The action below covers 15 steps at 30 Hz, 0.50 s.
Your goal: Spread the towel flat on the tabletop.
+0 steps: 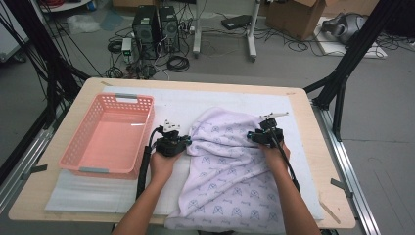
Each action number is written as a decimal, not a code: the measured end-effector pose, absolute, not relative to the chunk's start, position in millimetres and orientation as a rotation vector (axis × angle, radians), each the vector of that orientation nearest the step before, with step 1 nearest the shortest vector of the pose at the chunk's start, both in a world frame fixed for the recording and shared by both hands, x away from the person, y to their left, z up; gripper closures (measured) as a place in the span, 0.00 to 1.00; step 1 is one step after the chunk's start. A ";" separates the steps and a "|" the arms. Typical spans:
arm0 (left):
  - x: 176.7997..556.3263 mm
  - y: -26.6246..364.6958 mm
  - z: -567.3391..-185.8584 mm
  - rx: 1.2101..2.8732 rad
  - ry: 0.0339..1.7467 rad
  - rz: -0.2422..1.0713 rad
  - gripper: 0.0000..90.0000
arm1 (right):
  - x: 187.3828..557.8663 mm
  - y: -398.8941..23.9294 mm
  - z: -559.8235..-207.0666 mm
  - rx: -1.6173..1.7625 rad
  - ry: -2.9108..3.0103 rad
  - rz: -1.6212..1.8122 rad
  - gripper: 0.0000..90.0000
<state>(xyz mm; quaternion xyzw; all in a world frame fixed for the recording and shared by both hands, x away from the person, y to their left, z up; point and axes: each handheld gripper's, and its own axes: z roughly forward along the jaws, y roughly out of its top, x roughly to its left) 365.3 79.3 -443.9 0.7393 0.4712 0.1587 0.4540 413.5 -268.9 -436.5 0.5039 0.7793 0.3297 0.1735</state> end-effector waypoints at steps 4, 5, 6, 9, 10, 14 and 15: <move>361.4 76.3 -441.3 1.841 1.134 0.367 0.92 | 406.6 -271.3 -430.1 1.351 2.291 0.869 0.96; 360.0 75.3 -440.3 1.850 1.121 0.363 0.92 | 404.0 -275.6 -428.4 1.344 2.299 0.856 0.96; 358.6 73.7 -439.6 1.858 1.108 0.358 0.92 | 399.6 -280.9 -426.4 1.336 2.290 0.841 0.96; 355.8 67.4 -440.1 1.885 1.076 0.325 0.92 | 383.0 -304.3 -423.9 1.336 2.260 0.789 0.96; 355.4 65.2 -440.7 1.888 1.068 0.305 0.91 | 377.0 -313.3 -424.0 1.338 2.250 0.765 0.96; 354.8 56.3 -441.7 1.890 1.034 0.277 0.87 | 354.3 -339.6 -421.7 1.352 2.196 0.730 0.96; 356.1 55.6 -441.5 1.883 1.035 0.279 0.82 | 350.0 -343.4 -421.0 1.359 2.190 0.733 0.96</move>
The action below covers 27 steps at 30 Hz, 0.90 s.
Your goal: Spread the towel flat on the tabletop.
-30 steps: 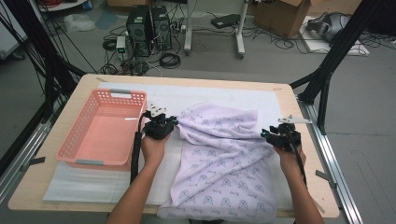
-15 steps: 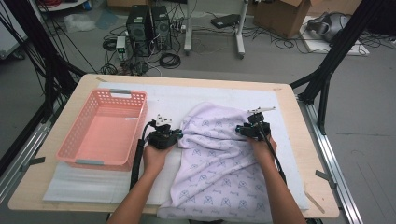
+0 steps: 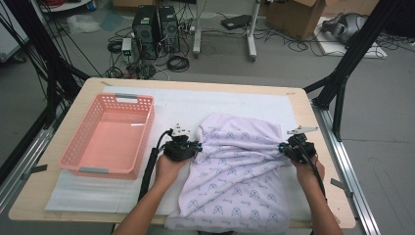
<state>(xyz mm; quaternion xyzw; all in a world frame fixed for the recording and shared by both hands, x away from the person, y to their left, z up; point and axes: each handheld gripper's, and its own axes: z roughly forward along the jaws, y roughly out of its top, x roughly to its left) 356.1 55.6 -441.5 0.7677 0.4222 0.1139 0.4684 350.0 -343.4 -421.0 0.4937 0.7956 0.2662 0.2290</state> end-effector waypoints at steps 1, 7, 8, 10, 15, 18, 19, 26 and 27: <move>358.4 55.7 -440.9 1.878 1.046 0.281 0.75 | 347.0 -346.3 -421.0 1.361 2.186 0.745 0.96; 378.0 63.1 -430.1 1.767 1.109 0.343 0.62 | 338.9 -345.8 -419.9 1.346 2.133 0.691 0.94; 383.4 64.4 -428.1 1.748 1.132 0.340 0.63 | 338.5 -346.4 -419.4 1.352 2.127 0.695 0.94; 395.6 65.5 -425.6 1.739 1.159 0.350 0.62 | 337.7 -347.4 -418.5 1.356 2.118 0.730 0.89; 422.8 63.0 -426.7 1.724 1.210 0.344 0.61 | 332.1 -348.5 -413.5 1.349 2.082 0.807 0.77; 434.8 63.2 -426.4 1.690 1.225 0.305 0.58 | 329.8 -348.1 -410.4 1.326 2.073 0.856 0.76; 438.0 63.3 -424.4 1.688 1.226 0.301 0.58 | 329.2 -347.8 -409.4 1.320 2.069 0.864 0.76; 457.8 54.5 -418.1 1.764 1.195 0.329 0.57 | 328.3 -347.3 -406.2 1.306 2.054 0.911 0.74; 460.0 51.7 -420.8 1.782 1.188 0.334 0.57 | 328.3 -346.9 -406.4 1.307 2.056 0.910 0.74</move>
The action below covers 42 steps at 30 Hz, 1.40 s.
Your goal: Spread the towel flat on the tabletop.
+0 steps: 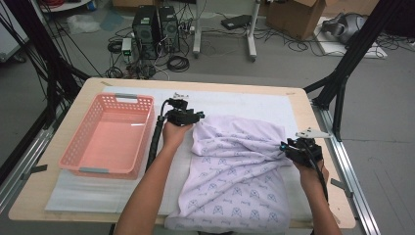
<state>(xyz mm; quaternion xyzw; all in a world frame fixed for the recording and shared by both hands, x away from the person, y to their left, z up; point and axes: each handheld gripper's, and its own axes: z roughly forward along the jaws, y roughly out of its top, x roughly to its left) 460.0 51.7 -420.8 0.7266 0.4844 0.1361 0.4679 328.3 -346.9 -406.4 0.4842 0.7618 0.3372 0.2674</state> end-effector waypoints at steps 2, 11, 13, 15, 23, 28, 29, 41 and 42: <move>463.4 47.1 -428.2 1.810 1.194 0.316 0.57 | 328.3 -346.3 -407.0 1.300 2.062 0.910 0.74; 457.1 15.9 -446.0 2.011 1.096 0.382 0.60 | 328.9 -346.8 -407.3 1.297 2.068 0.928 0.73; 455.9 14.9 -444.3 2.021 1.077 0.371 0.88 | 329.0 -346.3 -407.3 1.295 2.069 0.934 0.73; 456.3 15.1 -440.4 2.016 1.103 0.468 0.92 | 329.5 -345.8 -407.7 1.293 2.071 0.933 0.73; 467.4 55.5 -413.9 1.700 1.254 0.701 0.87 | 332.3 -347.0 -409.4 1.304 2.052 0.964 0.74; 462.4 65.0 -415.2 1.695 1.269 0.577 0.54 | 340.4 -348.9 -412.2 1.341 2.031 1.011 0.73; 460.6 65.9 -415.1 1.701 1.274 0.550 0.51 | 343.3 -349.2 -412.7 1.350 2.022 1.027 0.72; 439.4 61.2 -420.6 1.795 1.177 0.396 0.47 | 412.0 -332.2 -400.6 1.455 2.033 1.109 0.62; 438.0 60.2 -419.3 1.804 1.166 0.395 0.47 | 419.1 -329.8 -403.7 1.466 2.048 1.103 0.61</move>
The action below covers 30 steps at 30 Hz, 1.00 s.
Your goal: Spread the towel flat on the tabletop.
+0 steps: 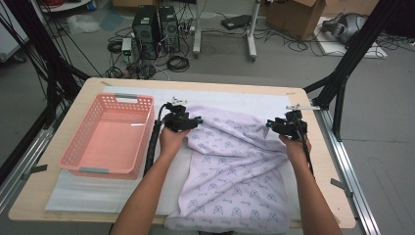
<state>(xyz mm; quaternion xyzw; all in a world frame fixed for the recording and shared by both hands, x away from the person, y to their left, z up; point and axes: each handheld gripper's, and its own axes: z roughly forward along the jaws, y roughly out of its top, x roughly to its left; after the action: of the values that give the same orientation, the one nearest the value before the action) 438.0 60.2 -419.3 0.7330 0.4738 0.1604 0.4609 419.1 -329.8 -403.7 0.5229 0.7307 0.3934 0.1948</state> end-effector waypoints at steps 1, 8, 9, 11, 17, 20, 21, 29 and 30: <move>436.8 59.0 -417.9 1.803 1.158 0.393 0.47 | 425.4 -328.1 -407.9 1.471 2.061 1.096 0.60; 431.9 52.5 -413.8 1.819 1.122 0.383 0.47 | 448.6 -293.7 -439.1 1.359 2.266 0.943 0.67; 431.6 52.2 -413.6 1.825 1.117 0.387 0.47 | 449.0 -289.3 -438.3 1.314 2.295 0.957 0.78; 431.2 52.1 -413.3 1.831 1.117 0.389 0.46 | 450.4 -283.4 -434.8 1.242 2.333 0.900 0.88; 426.1 50.2 -414.7 1.842 1.121 0.383 0.45 | 463.6 -299.9 -428.4 1.332 2.162 0.848 0.92; 420.2 52.8 -419.4 1.828 1.134 0.383 0.46 | 465.4 -315.5 -423.8 1.377 1.967 0.827 0.92; 418.4 53.6 -421.5 1.826 1.141 0.376 0.46 | 465.3 -320.1 -422.3 1.384 1.925 0.812 0.92; 405.8 53.0 -433.1 1.878 1.137 0.320 0.41 | 449.8 -332.6 -408.0 1.456 1.843 0.961 0.70; 404.3 51.6 -435.9 1.877 1.135 0.307 0.40 | 446.0 -334.3 -405.1 1.458 1.843 0.996 0.70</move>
<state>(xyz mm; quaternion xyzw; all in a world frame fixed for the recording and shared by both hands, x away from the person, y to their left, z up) 404.3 51.6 -435.9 0.7582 0.4583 0.1238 0.4470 446.0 -334.3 -405.1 0.5466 0.6910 0.3735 0.2902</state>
